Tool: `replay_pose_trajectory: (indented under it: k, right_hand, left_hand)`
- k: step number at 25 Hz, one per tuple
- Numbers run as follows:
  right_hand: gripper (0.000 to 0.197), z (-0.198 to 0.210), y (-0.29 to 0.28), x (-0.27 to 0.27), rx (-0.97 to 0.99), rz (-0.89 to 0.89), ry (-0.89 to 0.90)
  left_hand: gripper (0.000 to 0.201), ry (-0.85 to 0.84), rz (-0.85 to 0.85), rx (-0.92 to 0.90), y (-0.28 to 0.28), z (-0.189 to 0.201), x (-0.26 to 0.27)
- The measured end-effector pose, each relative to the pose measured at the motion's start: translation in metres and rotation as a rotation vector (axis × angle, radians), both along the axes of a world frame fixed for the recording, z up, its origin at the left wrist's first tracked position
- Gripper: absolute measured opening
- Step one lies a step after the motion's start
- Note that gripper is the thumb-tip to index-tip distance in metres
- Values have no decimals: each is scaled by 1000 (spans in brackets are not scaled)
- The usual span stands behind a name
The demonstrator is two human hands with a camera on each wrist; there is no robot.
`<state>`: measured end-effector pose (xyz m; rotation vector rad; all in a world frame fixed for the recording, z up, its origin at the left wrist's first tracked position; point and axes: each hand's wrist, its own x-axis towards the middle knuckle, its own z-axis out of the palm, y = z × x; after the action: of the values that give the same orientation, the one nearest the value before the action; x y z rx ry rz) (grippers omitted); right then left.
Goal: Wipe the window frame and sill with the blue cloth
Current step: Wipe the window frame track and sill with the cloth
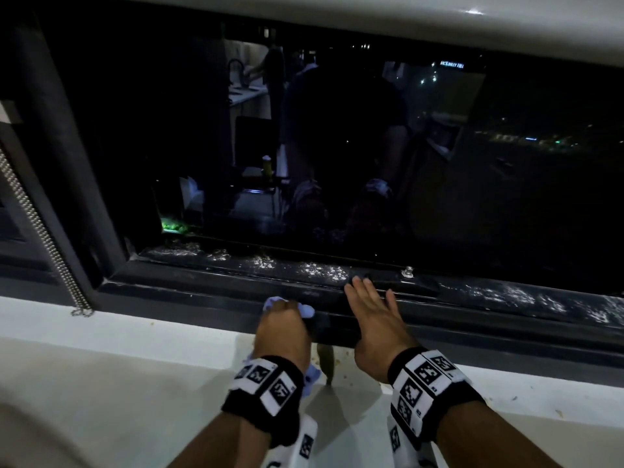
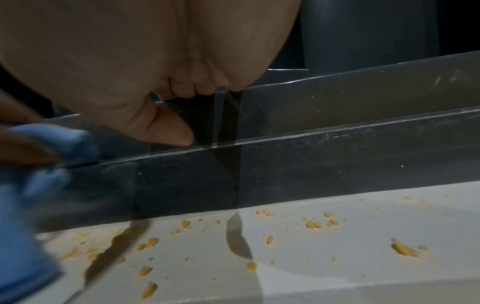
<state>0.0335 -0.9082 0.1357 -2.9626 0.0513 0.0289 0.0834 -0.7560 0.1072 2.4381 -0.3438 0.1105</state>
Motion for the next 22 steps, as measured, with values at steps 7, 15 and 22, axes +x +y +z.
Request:
replay_pose_trajectory:
  k: [7,15,22]
  right_hand:
    - [101,2,-4,0,-38,32,37]
    - [102,4,-6,-2,-23,42,21]
    - [100,2,-9,-3,-17,79,16]
  left_hand:
    - [25,-40,-265,-75,2,4,2]
    - [38,-56,-338,41,-7,-13,0]
    - [26,-76,-195,56,-17,-5,-3]
